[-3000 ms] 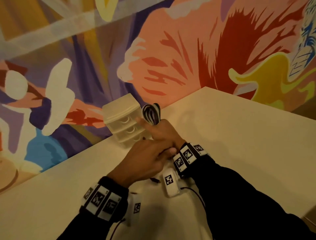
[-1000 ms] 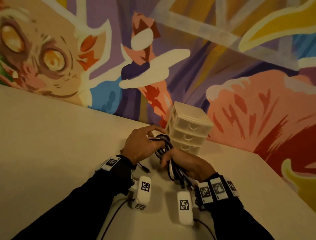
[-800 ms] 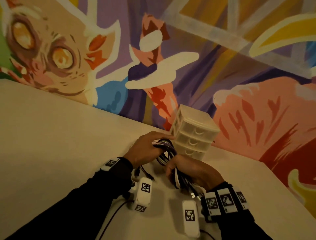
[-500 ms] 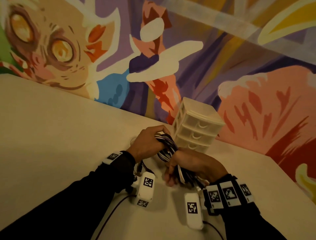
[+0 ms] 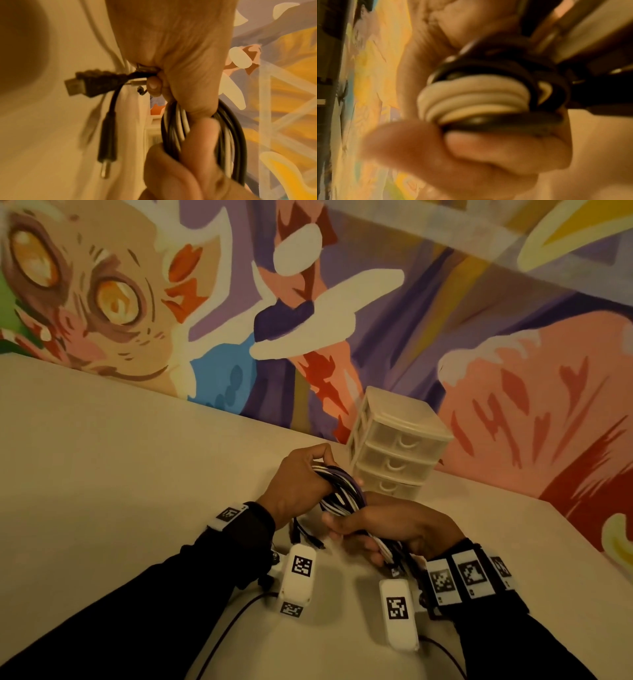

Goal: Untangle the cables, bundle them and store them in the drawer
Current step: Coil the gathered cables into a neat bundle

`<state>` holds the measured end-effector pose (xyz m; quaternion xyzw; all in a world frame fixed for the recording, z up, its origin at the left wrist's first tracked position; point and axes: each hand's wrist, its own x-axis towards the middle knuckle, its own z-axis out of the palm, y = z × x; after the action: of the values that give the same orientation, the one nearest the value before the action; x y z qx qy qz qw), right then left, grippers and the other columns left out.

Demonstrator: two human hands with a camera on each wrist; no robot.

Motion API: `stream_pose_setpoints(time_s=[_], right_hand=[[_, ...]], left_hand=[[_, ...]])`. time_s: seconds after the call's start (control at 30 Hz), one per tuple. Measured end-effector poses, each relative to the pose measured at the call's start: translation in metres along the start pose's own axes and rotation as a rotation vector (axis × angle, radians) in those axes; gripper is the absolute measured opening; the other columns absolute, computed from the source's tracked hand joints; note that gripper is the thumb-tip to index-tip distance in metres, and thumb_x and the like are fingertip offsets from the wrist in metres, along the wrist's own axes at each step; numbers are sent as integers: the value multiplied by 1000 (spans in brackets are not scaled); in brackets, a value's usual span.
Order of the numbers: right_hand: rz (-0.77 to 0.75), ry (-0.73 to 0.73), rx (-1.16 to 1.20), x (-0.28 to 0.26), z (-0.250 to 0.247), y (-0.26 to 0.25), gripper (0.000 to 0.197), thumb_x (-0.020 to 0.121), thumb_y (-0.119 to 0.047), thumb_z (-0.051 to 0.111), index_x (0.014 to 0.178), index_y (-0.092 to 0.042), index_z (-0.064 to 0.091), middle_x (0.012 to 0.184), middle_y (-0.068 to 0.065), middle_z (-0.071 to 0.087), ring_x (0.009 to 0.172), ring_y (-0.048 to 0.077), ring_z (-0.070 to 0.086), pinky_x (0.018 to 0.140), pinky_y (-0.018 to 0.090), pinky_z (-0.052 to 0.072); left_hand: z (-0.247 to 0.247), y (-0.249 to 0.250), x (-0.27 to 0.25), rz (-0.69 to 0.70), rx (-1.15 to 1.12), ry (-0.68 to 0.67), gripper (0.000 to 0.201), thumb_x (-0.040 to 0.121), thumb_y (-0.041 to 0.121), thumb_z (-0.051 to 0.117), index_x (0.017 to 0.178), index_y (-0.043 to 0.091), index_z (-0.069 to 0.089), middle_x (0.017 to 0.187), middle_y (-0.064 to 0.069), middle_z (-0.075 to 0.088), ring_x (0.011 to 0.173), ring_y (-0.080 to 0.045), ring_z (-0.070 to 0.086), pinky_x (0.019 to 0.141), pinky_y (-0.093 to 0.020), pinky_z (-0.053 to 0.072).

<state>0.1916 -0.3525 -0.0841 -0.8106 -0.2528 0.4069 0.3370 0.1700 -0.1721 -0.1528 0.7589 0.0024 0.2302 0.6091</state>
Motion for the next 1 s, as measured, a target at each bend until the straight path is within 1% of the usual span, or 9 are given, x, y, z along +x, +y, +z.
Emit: stream_pose_setpoints(time_s=[0.13,0.27,0.43,0.5,0.57,0.63,0.73,0.9,1.0], right_hand=[[24,-35,82,-4,-2,-5,64,90,-78,60,74,-18,49,51,-1,39,34,9,31,34,20,33],[99,-151,175,-5,-8,1,72,79,-89,54,71,-19,46,46,-4,37,31,7,30,31,18,28],[99,-221,294,-13,-24,13,63,91,-75,41,75,-14,44,44,-6,42,29,4,34,30,18,29],[93,-205,322,-12,-31,20,64,92,-76,41,74,-15,44,45,-6,41,29,5,34,30,18,29],[96,-186,326,-8,-35,25,67,90,-80,43,73,-16,46,45,-5,39,29,5,33,30,18,30],[101,-165,366,-5,-37,28,67,90,-81,45,74,-16,47,46,-5,39,29,5,33,29,19,31],[68,-138,445,-3,-41,34,68,86,-82,53,76,-16,49,53,-5,43,31,5,34,29,20,31],[-50,-75,456,5,-43,44,73,78,-91,63,77,-20,52,72,4,27,36,8,32,31,23,32],[-79,-29,496,7,-38,39,74,84,-93,52,74,-20,52,62,0,35,35,8,33,31,23,30]], left_hand=[[-2,2,0,33,53,-51,25,76,2,73,70,22,58,82,-19,76,87,-42,75,86,-61,61],[-3,6,0,45,136,-120,22,83,1,72,72,17,62,72,-4,68,70,-11,60,73,-38,55],[-22,27,11,-18,324,-449,18,91,35,84,103,25,76,94,4,78,74,-8,68,74,-29,58],[-30,41,14,-123,321,-593,30,95,47,78,121,31,75,96,5,75,66,-6,60,66,-23,53],[-34,46,18,-74,445,-632,40,98,60,67,129,35,72,103,12,76,76,-3,65,77,-24,57],[-31,45,19,-20,572,-597,49,97,72,56,119,32,72,102,11,77,86,-6,70,87,-32,59],[-22,50,20,-56,670,-461,62,99,77,41,85,23,69,67,10,63,61,-7,56,72,-30,46],[-14,52,16,-400,-42,-465,67,107,69,30,80,15,58,58,2,34,51,-15,40,82,-32,57],[-7,51,16,-542,-519,-349,50,114,46,41,80,13,57,60,5,22,46,-8,23,50,-23,48]])
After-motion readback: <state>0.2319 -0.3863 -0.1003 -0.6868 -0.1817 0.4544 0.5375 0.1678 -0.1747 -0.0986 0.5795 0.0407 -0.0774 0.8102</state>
